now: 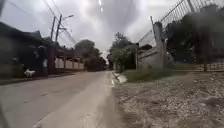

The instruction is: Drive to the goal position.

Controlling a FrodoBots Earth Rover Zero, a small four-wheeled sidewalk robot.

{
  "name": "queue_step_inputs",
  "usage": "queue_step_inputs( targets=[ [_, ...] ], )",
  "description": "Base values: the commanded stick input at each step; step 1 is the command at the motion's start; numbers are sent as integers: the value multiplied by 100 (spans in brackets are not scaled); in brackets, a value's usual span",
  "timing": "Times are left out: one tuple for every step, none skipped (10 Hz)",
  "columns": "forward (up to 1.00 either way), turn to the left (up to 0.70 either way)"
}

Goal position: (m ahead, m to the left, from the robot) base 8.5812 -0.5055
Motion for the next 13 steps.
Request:
queue_step_inputs(
  targets=[
    [70, 0],
    [70, 0],
    [70, 0],
    [70, 35],
    [70, 35],
    [70, 11],
    [70, 0],
    [70, 0],
    [70, 0],
    [70, 0],
    [70, 0],
    [70, 0],
    [70, 0]
  ],
)
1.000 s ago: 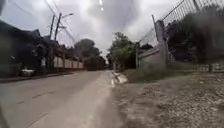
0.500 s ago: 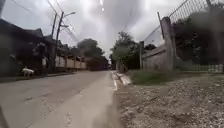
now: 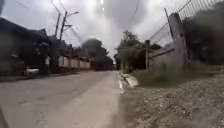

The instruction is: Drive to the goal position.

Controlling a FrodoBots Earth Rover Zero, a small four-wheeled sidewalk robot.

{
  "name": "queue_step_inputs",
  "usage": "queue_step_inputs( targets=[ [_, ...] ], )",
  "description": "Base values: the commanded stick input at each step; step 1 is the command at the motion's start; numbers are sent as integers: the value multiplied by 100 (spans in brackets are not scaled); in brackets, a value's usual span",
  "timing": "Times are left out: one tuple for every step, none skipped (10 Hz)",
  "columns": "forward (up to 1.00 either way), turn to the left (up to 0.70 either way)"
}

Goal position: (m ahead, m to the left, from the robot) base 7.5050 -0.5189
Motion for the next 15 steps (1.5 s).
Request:
queue_step_inputs(
  targets=[
    [70, 0],
    [70, 0],
    [70, 0],
    [70, 0],
    [70, 0],
    [70, 0],
    [70, 0],
    [70, 0],
    [70, 0],
    [70, 0],
    [70, 0],
    [70, 0],
    [70, 0],
    [70, 0],
    [70, 0]
  ],
)
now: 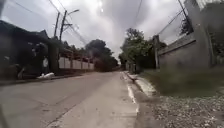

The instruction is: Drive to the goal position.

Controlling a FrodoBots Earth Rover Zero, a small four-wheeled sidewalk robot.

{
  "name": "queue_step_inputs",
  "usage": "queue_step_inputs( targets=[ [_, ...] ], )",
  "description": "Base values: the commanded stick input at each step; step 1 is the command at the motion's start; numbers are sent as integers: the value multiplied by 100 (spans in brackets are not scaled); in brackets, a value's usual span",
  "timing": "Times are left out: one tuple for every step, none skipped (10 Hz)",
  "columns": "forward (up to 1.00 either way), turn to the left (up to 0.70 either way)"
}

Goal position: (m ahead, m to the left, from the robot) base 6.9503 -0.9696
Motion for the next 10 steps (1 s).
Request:
queue_step_inputs(
  targets=[
    [70, 0],
    [70, 0],
    [70, 0],
    [70, 0],
    [70, 0],
    [70, 0],
    [70, 0],
    [70, 0],
    [70, 0],
    [70, -9]
  ],
)
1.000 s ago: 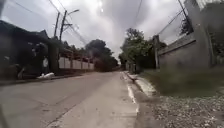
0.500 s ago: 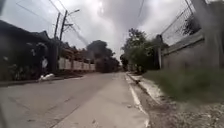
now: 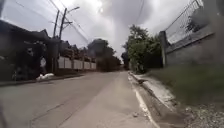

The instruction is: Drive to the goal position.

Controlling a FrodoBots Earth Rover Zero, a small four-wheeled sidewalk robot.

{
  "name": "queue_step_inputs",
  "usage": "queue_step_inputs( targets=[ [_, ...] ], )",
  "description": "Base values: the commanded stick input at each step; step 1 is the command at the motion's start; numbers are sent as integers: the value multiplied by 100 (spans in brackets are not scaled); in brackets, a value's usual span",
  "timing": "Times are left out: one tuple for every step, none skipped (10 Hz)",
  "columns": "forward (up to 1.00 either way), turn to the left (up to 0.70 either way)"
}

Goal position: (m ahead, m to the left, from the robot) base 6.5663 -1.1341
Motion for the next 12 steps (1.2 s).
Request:
queue_step_inputs(
  targets=[
    [70, -32],
    [70, -35],
    [70, -35],
    [70, -34],
    [70, 0],
    [70, 0],
    [70, -1],
    [70, -3],
    [70, -29],
    [70, -35],
    [70, -35],
    [70, -35]
  ],
)
